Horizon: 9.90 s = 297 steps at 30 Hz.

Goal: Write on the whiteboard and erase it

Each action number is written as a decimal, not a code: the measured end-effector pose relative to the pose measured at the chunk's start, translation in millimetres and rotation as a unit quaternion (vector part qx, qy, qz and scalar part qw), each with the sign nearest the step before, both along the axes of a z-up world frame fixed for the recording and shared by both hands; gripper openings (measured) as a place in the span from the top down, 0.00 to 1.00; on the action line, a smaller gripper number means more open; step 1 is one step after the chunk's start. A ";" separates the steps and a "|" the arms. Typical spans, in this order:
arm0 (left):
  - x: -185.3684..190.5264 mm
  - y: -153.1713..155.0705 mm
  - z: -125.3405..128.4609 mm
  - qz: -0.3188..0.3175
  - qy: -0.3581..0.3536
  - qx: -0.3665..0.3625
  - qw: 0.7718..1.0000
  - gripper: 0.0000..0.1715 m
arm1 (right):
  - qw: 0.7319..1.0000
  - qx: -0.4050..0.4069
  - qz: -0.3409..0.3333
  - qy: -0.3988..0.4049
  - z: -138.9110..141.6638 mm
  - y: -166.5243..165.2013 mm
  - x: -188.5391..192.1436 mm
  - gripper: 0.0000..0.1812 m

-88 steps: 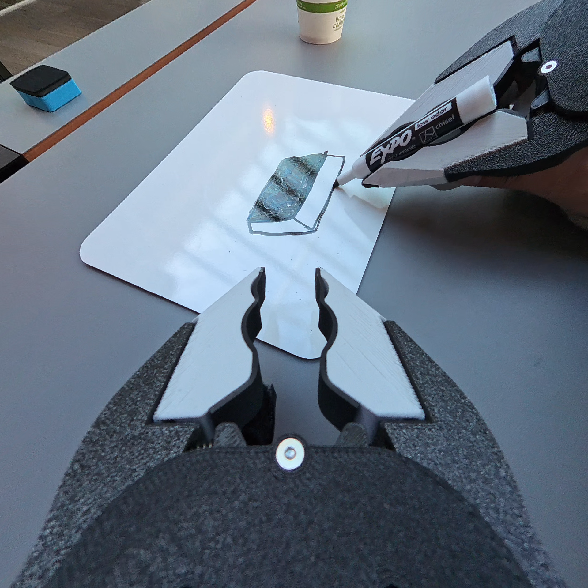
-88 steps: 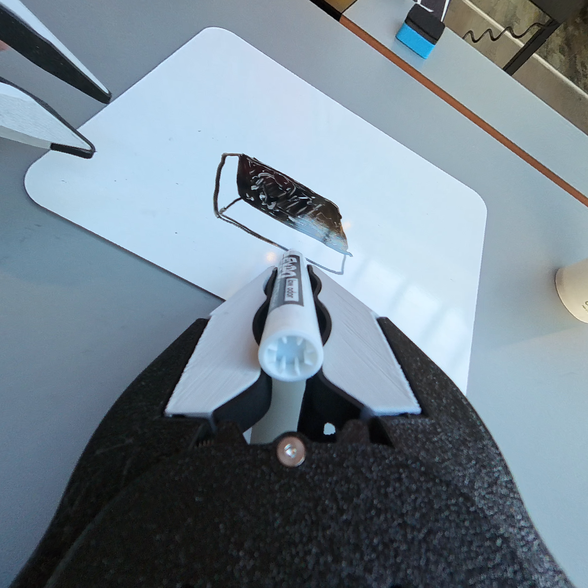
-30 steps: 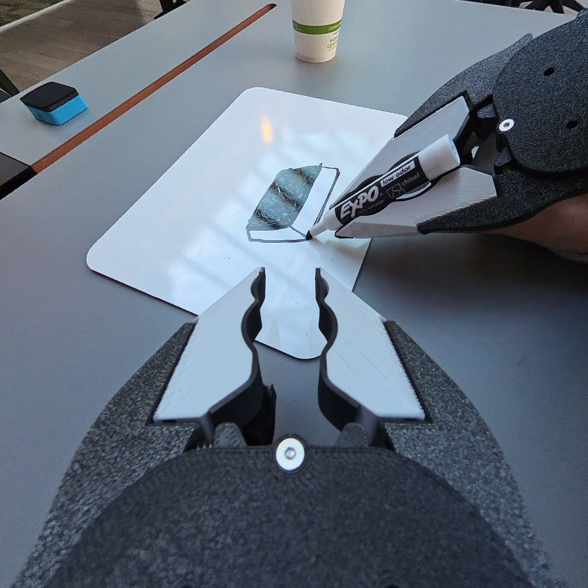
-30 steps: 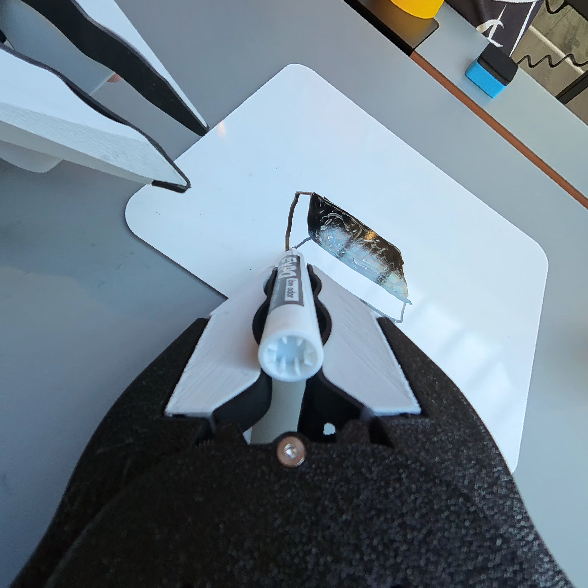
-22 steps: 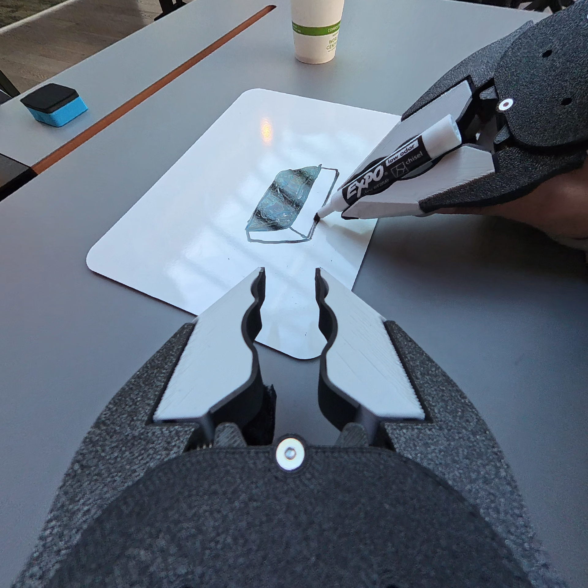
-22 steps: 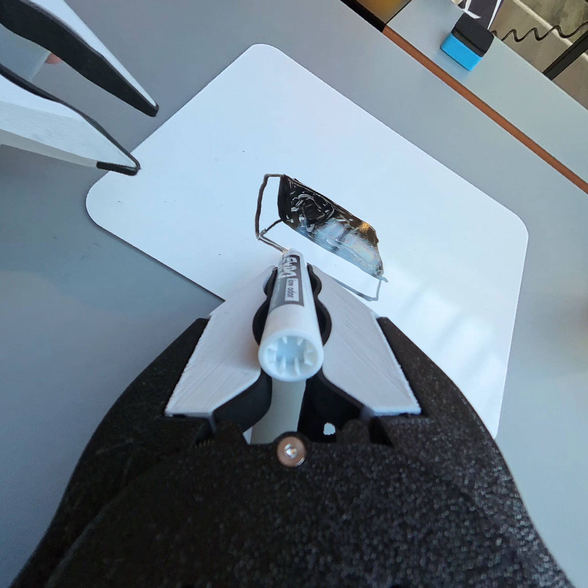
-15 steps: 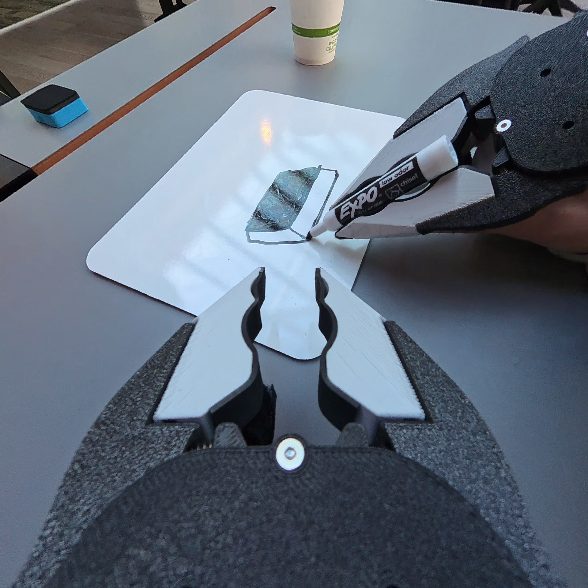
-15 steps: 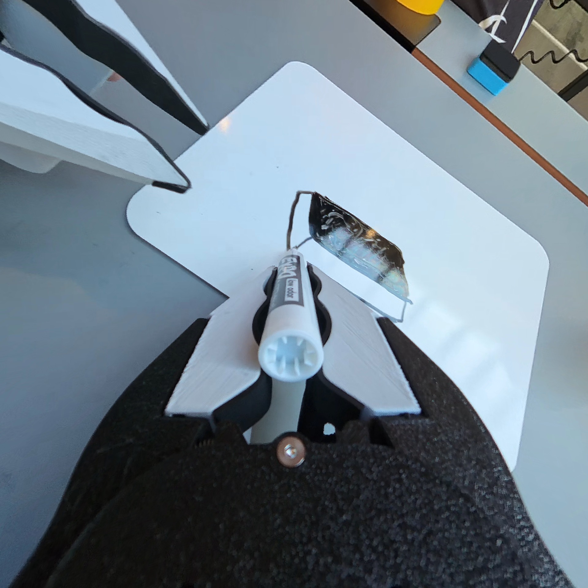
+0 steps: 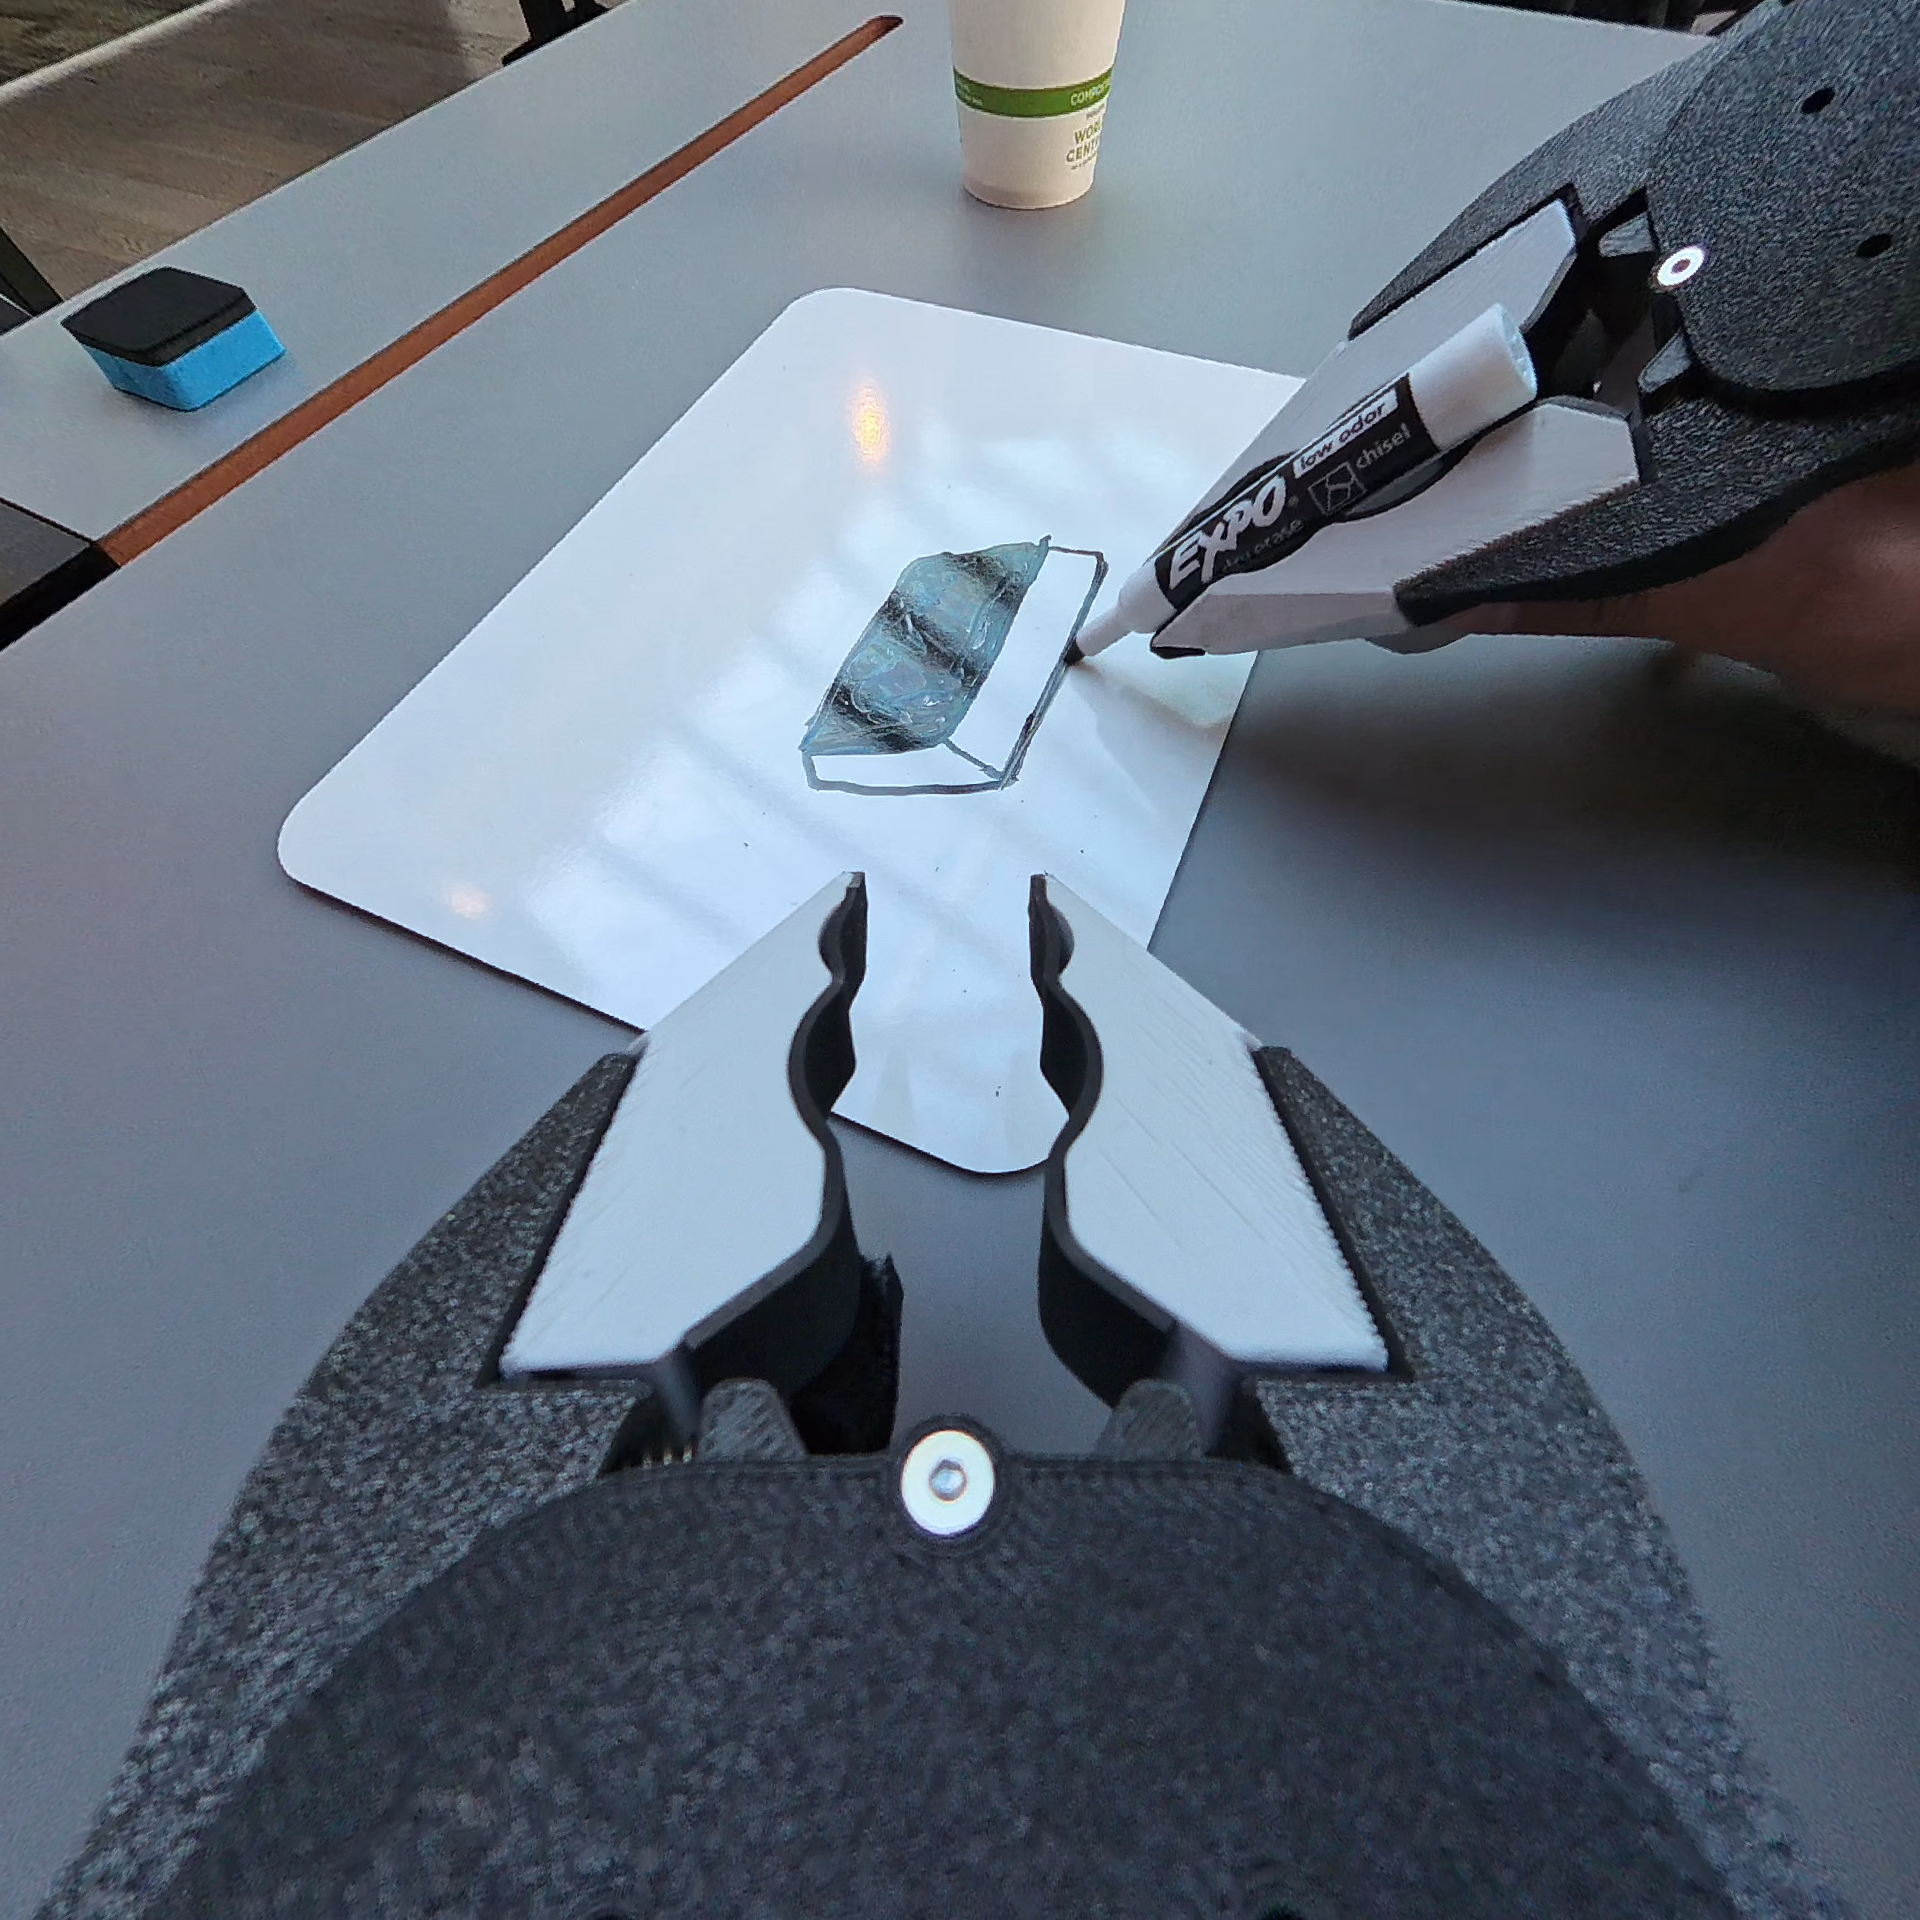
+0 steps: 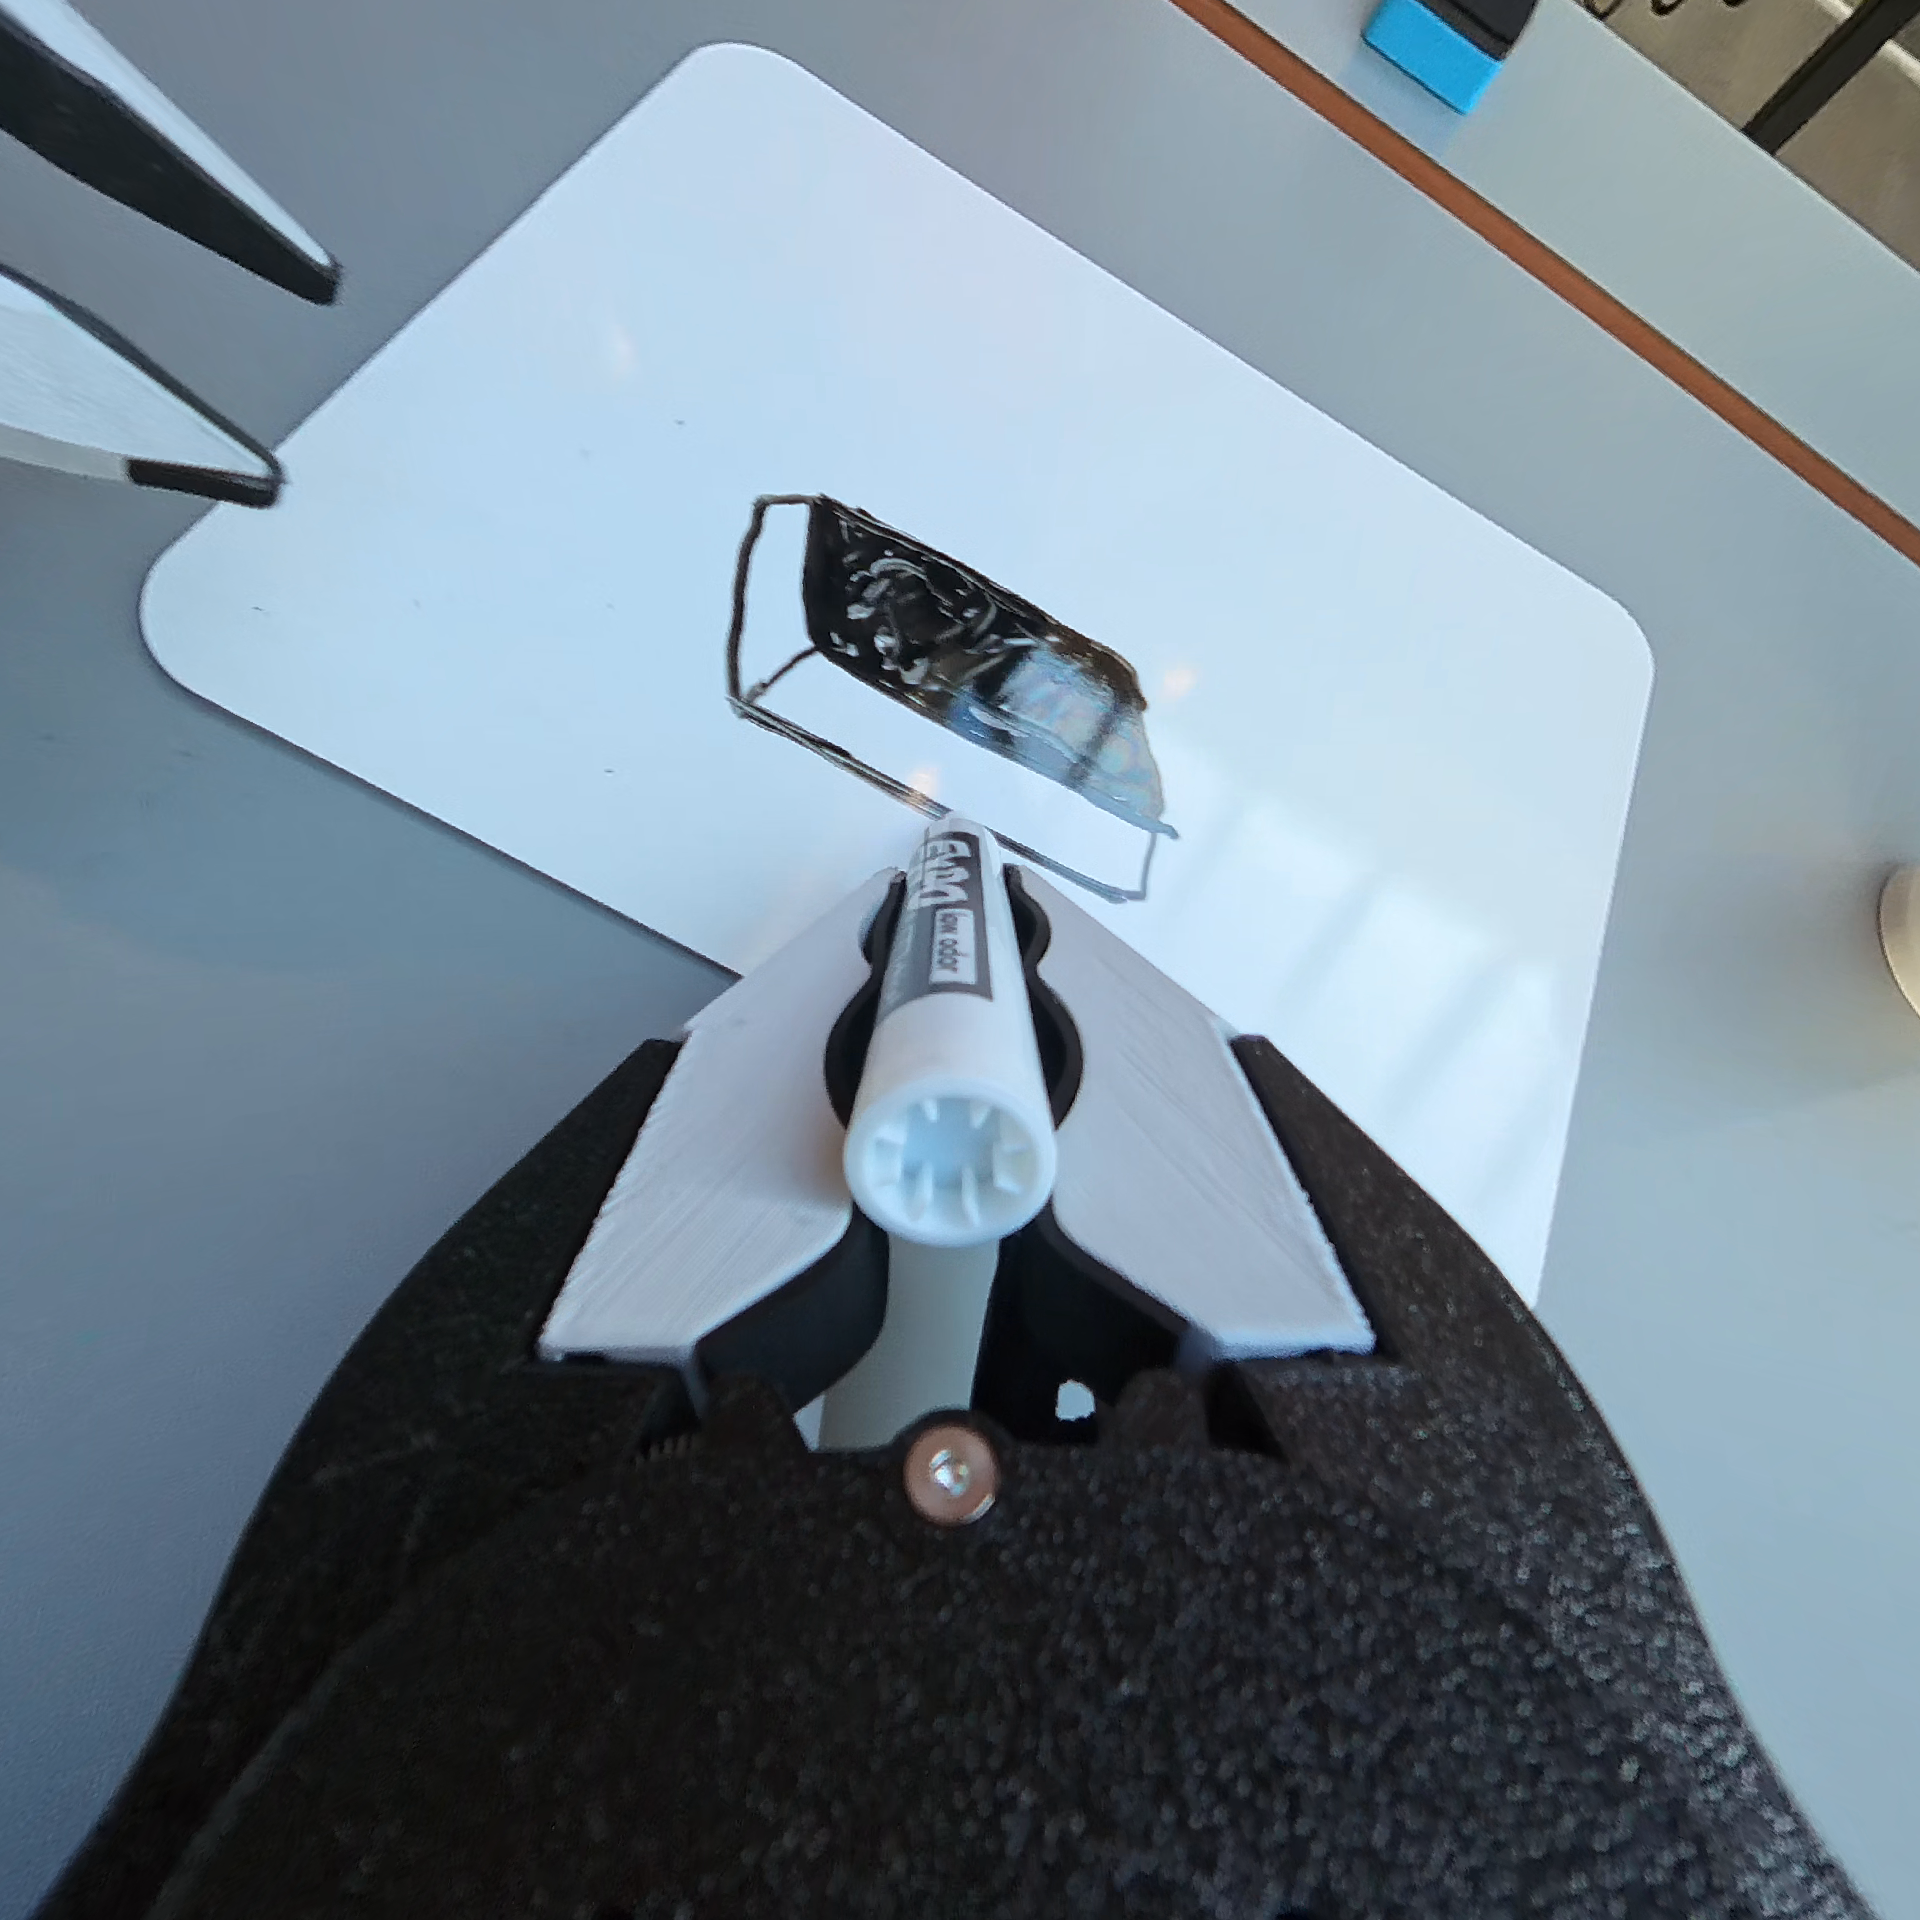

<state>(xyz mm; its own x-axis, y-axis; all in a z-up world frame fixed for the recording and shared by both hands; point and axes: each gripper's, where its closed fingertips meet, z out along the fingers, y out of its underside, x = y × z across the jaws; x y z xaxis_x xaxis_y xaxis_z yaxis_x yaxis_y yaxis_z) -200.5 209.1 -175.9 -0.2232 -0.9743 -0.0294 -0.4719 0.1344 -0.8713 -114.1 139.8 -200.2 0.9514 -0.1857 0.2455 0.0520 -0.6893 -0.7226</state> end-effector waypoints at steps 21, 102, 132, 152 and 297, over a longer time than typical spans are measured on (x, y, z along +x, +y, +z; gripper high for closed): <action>-2.2 2.0 1.4 0.000 -0.001 0.000 1.000 0.82 | 0.999 -0.008 -0.045 0.003 0.3 -21.1 37.3 0.90; -3.1 4.2 9.1 0.003 -0.009 0.008 1.000 0.82 | 0.997 -0.023 0.056 0.037 13.3 27.4 -23.1 0.90; 2.4 31.4 33.3 0.124 -0.076 -0.035 0.989 0.82 | 0.974 0.137 0.169 0.059 61.3 10.7 91.6 0.90; 3.4 35.0 16.0 0.118 -0.048 0.047 0.991 0.82 | 0.875 -0.270 0.391 0.094 15.1 70.2 14.4 0.90; 0.9 7.7 13.7 0.075 -0.040 0.075 0.994 0.83 | 0.972 -0.062 0.195 0.119 2.6 4.0 58.7 0.90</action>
<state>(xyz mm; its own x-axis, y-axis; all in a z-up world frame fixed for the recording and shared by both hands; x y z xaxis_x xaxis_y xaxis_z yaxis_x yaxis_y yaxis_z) -199.5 216.7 -162.2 -0.0668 -0.9798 -0.1886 -0.4258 0.1990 -0.8827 -55.4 143.8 -197.6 0.9763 0.2165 0.0080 0.1679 -0.7329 -0.6592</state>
